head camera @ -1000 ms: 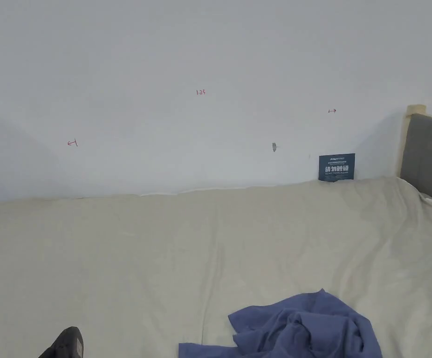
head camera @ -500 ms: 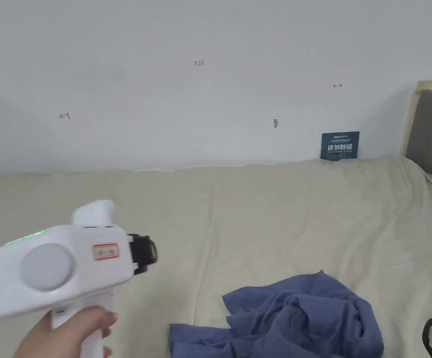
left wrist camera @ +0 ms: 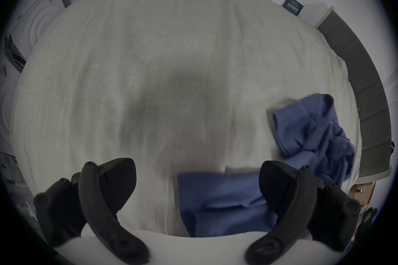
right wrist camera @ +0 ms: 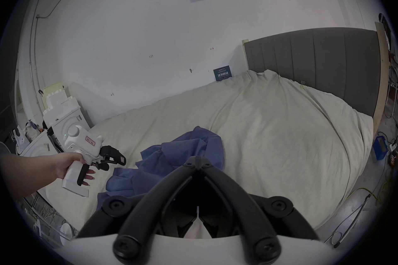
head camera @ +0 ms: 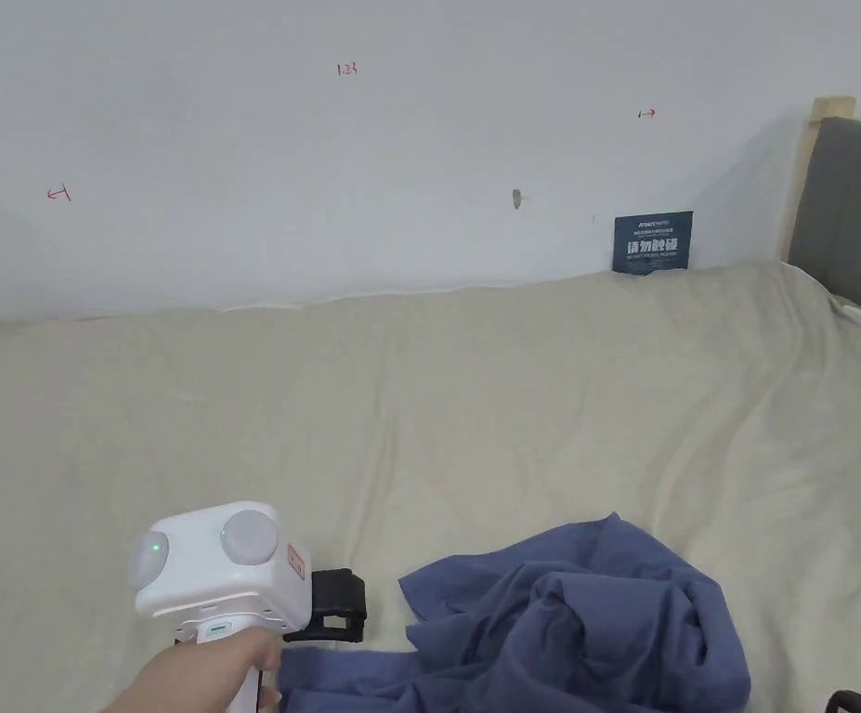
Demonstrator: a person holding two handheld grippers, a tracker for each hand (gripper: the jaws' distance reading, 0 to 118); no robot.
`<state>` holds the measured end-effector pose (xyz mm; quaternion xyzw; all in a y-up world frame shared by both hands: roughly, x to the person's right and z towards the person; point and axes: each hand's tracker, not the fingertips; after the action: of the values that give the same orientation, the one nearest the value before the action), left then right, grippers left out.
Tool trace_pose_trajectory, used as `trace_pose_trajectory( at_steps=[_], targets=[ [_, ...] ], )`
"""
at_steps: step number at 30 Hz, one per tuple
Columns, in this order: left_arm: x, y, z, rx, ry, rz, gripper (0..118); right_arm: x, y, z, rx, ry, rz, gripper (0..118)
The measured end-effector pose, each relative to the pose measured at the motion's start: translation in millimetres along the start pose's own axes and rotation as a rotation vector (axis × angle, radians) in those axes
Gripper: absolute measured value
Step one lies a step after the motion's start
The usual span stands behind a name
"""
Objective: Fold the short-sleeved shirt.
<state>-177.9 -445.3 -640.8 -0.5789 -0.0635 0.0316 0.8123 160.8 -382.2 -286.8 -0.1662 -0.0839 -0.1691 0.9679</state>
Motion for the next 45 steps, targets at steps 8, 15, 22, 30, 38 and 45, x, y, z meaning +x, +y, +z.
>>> trace_pose_trajectory(
  at_steps=[8,15,22,30,38,45],
  targets=[
    [18,-18,-9,-0.138,0.071,-0.157,106,-1,-7,-15,-0.044,0.008,-0.022,0],
    [17,-24,19,-0.033,0.116,-0.222,14,-12,-10,-16,-0.058,0.039,0.002,0],
    [14,-32,49,0.016,-0.062,-0.247,6,-13,2,-19,-0.051,0.052,0.025,0],
    [-1,-40,84,0.108,-0.174,-0.244,6,-5,90,-72,-0.065,0.126,0.092,0],
    [-18,-46,84,0.149,-0.283,-0.223,5,-14,149,-236,-0.590,0.158,0.109,15],
    [-28,-47,73,0.138,-0.312,-0.209,5,-20,136,-322,-0.767,-0.025,0.217,112]
  ],
)
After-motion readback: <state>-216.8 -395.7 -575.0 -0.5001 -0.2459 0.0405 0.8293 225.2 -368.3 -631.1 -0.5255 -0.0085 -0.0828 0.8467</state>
